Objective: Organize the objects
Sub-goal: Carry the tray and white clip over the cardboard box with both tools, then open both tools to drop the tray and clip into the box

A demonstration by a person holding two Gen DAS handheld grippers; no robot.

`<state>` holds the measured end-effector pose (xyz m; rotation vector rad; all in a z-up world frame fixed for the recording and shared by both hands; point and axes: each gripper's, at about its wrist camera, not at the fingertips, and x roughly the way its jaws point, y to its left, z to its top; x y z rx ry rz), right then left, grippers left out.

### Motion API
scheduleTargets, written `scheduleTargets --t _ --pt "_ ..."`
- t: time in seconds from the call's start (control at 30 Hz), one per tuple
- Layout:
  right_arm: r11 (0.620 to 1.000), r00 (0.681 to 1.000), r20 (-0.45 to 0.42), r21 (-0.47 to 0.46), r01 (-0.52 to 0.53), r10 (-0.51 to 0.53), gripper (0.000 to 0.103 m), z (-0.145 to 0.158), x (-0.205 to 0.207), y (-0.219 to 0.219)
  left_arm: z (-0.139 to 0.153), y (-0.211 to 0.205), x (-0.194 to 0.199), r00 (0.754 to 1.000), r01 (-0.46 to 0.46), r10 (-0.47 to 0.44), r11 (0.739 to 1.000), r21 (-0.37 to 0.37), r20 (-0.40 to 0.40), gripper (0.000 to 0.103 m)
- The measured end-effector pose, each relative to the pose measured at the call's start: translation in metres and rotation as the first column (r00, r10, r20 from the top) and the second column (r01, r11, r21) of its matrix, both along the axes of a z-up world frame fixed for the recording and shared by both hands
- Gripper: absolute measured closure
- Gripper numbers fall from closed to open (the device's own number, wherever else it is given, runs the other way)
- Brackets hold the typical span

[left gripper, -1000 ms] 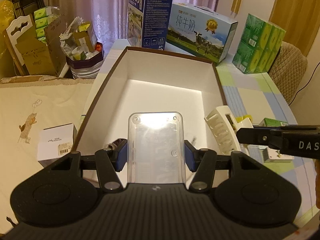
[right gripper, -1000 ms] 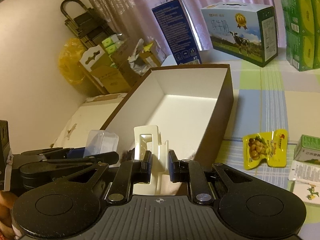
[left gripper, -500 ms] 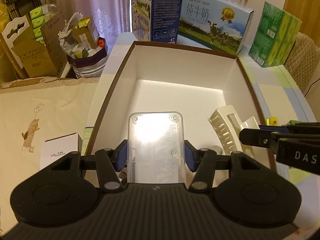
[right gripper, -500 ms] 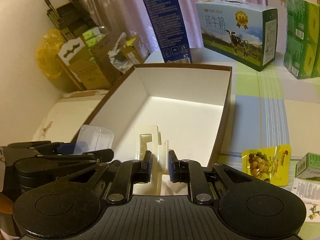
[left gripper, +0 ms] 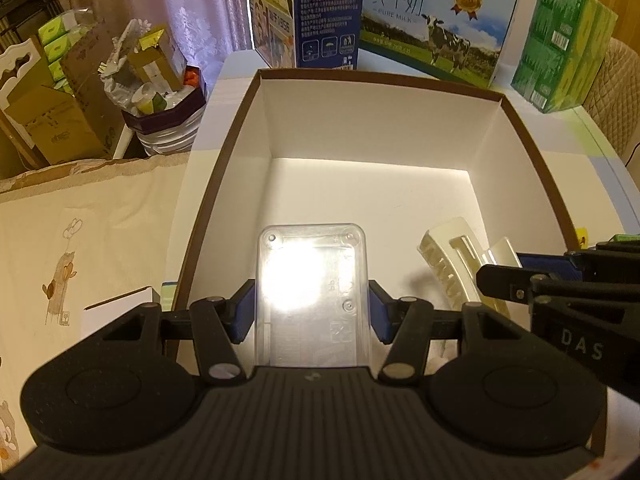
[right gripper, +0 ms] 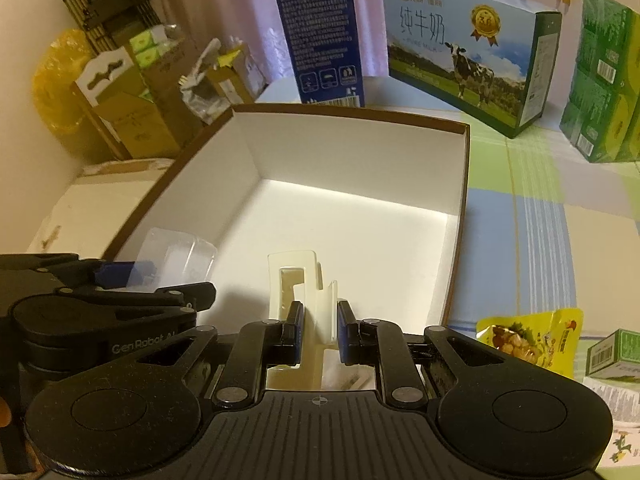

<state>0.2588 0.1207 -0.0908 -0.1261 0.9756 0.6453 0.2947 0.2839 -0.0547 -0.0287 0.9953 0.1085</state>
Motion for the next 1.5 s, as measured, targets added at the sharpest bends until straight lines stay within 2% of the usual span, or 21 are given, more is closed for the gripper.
scheduleTargets --t 0.37,0.8,0.9,1.0,1.17,1.27,1.5 --pt "0.999 1.000 0.018 -0.039 0.023 -0.023 0.090 -0.008 0.016 0.008 -0.014 -0.003 0.019 0.999 0.021 -0.021 1.000 0.002 -0.033 0.051" --pt "0.999 0.998 0.055 -0.044 0.030 -0.028 0.090 -0.009 0.022 0.012 -0.017 -0.006 0.027 0.999 0.030 -0.029 1.000 0.004 -0.034 0.050" --pt "0.999 0.998 0.053 -0.034 0.027 -0.025 0.090 -0.008 0.023 0.011 -0.018 -0.005 0.027 0.999 0.032 -0.032 0.999 0.003 -0.031 0.044" --pt "0.999 0.999 0.043 -0.028 0.022 -0.021 0.086 -0.009 0.023 0.010 -0.017 -0.004 0.025 0.999 0.037 -0.037 0.999 -0.005 -0.023 0.043" --pt "1.000 0.998 0.059 -0.027 0.014 -0.013 0.075 -0.005 0.018 0.008 -0.014 -0.004 0.021 0.999 0.044 -0.044 0.999 -0.009 -0.017 0.039" --pt "1.000 0.998 0.064 -0.018 0.011 -0.010 0.071 -0.003 0.016 0.005 -0.011 -0.002 0.017 0.999 0.036 -0.036 0.999 -0.006 -0.010 0.034" --pt "1.000 0.998 0.068 0.013 -0.003 0.002 0.059 0.007 0.007 -0.001 -0.003 0.004 0.004 1.000 0.019 -0.019 1.000 -0.014 0.003 0.033"
